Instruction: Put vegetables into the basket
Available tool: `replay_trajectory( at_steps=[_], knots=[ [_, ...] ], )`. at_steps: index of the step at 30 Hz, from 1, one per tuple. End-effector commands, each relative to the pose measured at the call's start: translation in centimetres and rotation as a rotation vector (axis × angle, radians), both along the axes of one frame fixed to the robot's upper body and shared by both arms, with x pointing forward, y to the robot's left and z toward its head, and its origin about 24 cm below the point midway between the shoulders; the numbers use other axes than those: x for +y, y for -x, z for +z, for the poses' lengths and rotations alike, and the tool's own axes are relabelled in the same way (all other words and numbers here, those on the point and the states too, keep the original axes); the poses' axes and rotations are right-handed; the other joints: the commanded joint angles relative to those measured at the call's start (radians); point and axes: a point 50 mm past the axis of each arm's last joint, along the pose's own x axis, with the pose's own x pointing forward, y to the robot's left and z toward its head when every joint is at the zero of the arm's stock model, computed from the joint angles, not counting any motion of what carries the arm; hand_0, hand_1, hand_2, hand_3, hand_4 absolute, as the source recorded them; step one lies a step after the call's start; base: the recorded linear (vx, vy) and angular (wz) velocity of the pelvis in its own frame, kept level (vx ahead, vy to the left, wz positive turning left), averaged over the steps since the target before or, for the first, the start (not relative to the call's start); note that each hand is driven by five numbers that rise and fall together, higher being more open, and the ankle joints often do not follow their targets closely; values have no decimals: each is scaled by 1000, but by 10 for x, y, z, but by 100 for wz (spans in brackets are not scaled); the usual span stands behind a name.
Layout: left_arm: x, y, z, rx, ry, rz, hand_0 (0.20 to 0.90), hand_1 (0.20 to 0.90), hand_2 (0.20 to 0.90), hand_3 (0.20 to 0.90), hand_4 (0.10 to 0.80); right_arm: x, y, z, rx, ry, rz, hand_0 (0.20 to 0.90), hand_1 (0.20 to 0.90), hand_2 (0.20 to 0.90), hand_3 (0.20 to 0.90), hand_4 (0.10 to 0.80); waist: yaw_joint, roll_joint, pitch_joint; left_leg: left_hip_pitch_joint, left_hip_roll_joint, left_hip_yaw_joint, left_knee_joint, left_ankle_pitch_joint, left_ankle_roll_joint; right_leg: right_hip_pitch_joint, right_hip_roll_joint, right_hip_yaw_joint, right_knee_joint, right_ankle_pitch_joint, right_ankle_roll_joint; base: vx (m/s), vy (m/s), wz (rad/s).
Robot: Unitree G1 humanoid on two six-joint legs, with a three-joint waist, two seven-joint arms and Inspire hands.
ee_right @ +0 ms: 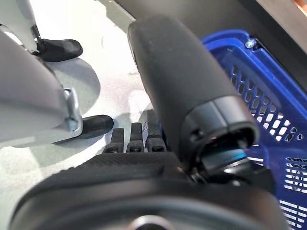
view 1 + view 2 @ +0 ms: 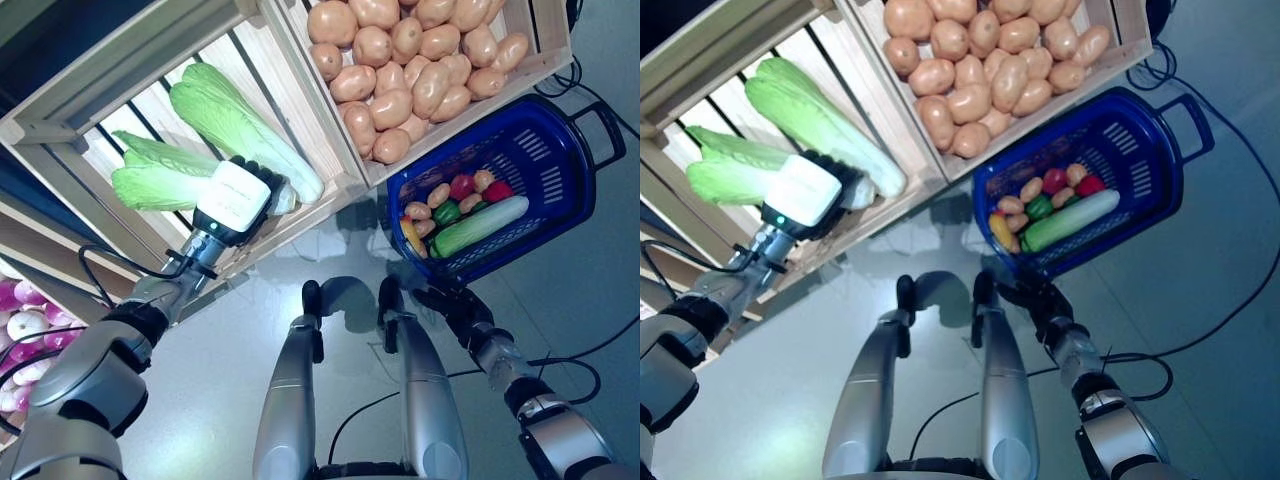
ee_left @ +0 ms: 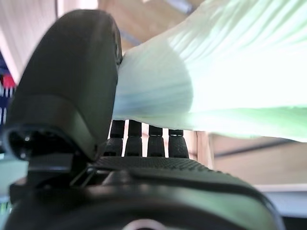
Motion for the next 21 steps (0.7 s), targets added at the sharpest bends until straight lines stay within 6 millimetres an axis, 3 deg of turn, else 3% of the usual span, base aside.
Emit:
replay_trajectory(
  at_steps=[1, 7, 11, 15, 20, 21],
  knots=[
    [1, 1, 58, -265, 116, -121, 300, 300, 300, 300, 400, -23, 0, 11, -46, 53, -75, 900, 900, 900, 900, 800, 25, 4, -4, 47, -15, -14, -45, 18, -25, 160, -26, -35, -156, 61, 41, -14, -17, 6],
    [-21, 12, 58, -277, 147, -294, 300, 300, 300, 300, 400, -23, 18, -8, 8, 19, -105, 900, 900, 900, 900, 800, 57, -11, -41, 161, -27, -31, -129, 26, -20, 287, -47, -77, -247, 80, 58, 32, -31, 10],
    [-34, 22, 51, -285, 213, -387, 300, 300, 300, 300, 400, -26, 42, -29, 90, 29, -138, 900, 900, 900, 900, 800, 72, -19, -93, 257, -23, -37, -198, 25, -20, 393, -47, -101, -312, 81, 67, 116, -1, 7],
    [-44, 35, 47, -242, 406, -441, 300, 300, 300, 300, 400, -32, 70, -46, 145, 12, -186, 900, 900, 900, 900, 800, 93, -33, -145, 348, -16, -50, -257, 17, -18, 495, -50, -116, -377, 86, 75, 131, -21, 11],
    [-48, 60, 35, -96, 735, -460, 300, 300, 300, 300, 400, -24, 101, -63, 193, -21, -205, 900, 900, 900, 900, 800, 101, -48, -232, 486, -11, -54, -375, 27, -15, 622, -53, -116, -489, 125, 99, 184, 5, 4],
    [-48, 61, 35, -93, 737, -458, 300, 300, 300, 300, 400, -24, 101, -63, 194, -20, -204, 900, 900, 900, 900, 800, 100, -48, -232, 489, -11, -54, -377, 27, -15, 625, -53, -116, -491, 126, 99, 136, 23, 0]
  ],
)
